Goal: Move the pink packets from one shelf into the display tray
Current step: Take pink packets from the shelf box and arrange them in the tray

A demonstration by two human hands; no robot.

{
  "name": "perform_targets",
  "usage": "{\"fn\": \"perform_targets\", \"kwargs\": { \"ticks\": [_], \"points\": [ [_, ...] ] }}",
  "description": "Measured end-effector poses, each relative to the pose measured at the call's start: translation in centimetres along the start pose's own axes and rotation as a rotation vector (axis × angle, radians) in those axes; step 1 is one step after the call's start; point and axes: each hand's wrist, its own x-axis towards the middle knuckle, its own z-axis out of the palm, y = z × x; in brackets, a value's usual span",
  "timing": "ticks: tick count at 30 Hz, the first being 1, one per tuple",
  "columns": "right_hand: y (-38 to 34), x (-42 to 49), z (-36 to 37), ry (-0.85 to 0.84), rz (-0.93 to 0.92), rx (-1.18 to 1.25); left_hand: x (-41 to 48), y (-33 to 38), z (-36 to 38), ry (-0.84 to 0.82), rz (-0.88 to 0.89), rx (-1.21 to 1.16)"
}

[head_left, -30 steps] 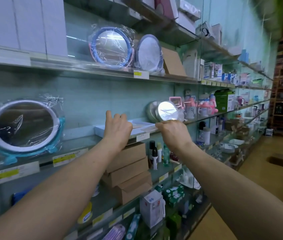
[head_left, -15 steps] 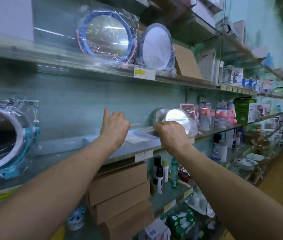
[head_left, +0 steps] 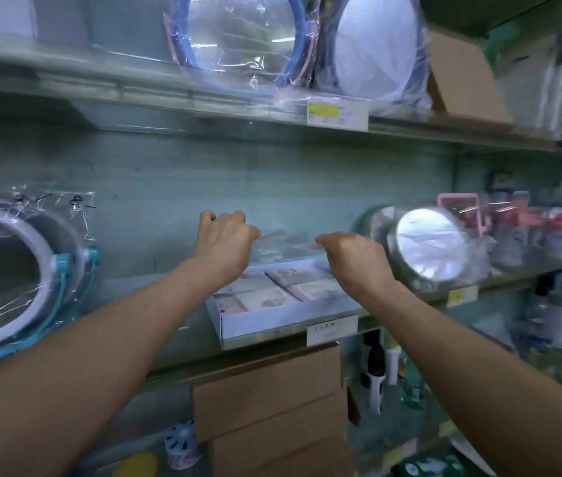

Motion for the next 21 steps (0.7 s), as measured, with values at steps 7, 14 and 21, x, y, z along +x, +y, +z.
{"fn": "perform_targets", "kwargs": {
  "ticks": [7, 14, 21],
  "points": [
    [1.3, 3.0, 2.8, 0.024, -0.019, 0.347, 2.0, -0.8, 1.0, -0.082, -0.372, -0.403],
    [2.8, 5.4, 5.4, -0.009, 0.074, 0.772, 2.1, 1.8, 1.7, -0.053, -0.651, -0.887],
    [4.1, 6.2, 6.6, -0.207, 0.130, 1.156, 2.0, 3.2, 2.0, 0.042, -0.861, -0.996]
  ]
}}
